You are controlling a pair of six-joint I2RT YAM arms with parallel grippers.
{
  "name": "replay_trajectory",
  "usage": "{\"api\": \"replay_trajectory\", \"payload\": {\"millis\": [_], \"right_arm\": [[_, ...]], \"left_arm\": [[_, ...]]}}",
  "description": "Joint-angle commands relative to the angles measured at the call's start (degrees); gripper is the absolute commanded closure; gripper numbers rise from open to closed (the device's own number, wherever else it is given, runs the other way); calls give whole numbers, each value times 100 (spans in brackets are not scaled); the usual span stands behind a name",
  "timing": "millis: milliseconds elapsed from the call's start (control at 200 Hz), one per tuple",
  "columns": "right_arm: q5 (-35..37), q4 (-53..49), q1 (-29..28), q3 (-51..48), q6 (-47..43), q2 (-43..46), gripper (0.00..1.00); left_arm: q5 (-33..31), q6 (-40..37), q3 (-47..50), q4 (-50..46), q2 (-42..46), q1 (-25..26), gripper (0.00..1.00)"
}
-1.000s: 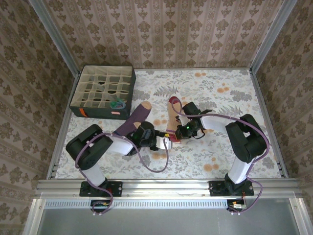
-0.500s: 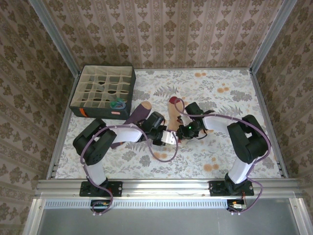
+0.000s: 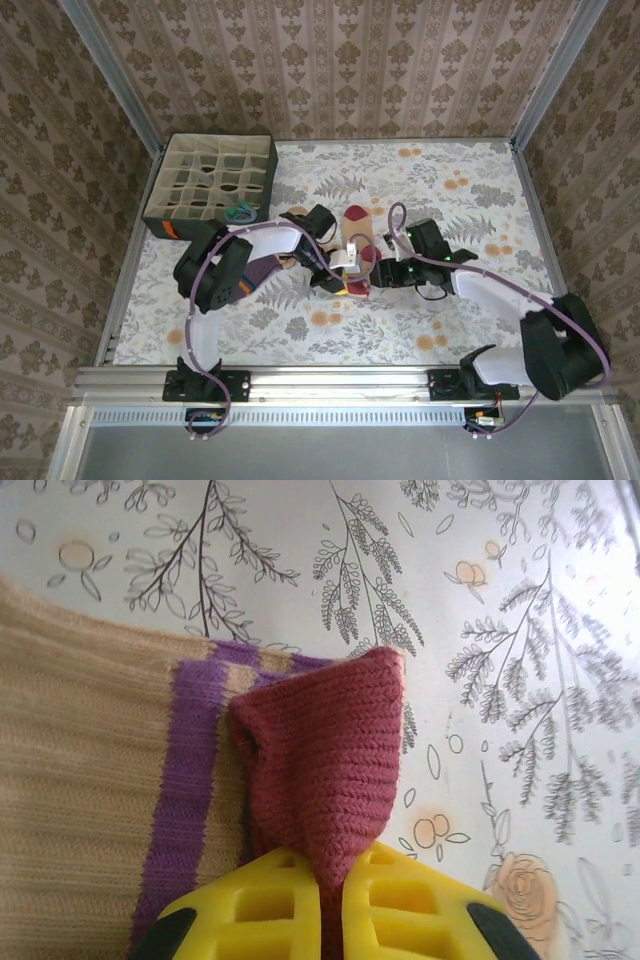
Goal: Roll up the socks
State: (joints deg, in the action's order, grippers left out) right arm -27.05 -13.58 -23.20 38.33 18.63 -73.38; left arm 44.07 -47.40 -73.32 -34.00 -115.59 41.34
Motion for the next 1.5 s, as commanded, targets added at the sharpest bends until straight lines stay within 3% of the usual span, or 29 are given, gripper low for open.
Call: {"api": "replay_trajectory", "payload": {"millis": [0, 80, 250, 485, 655, 1120, 1495], "right_arm": [[532, -47, -127, -65, -737, 628, 59], [492, 350, -273, -307, -1249, 999, 58], [1233, 516, -1113, -412, -2543, 1248, 53], [2531, 695, -2217, -571, -4175, 937, 50], [3284, 857, -2699, -615, -4684, 426, 48], [3663, 1243, -2741, -149, -5381, -1034, 46], [3507, 1255, -2743, 83, -5587, -1342, 51]], "left_arm": [[558, 480, -206, -883, -188, -101, 97], [539, 644, -299, -911, -273, -150, 97], [541, 808, -436, -973, -461, -179, 97], [672, 885, -601, -1068, -629, -216, 98], [851, 913, -701, -1196, -682, -279, 98], [1047, 792, -786, -1469, -746, -385, 98], [1071, 842, -816, -1476, -737, -386, 98]]}}
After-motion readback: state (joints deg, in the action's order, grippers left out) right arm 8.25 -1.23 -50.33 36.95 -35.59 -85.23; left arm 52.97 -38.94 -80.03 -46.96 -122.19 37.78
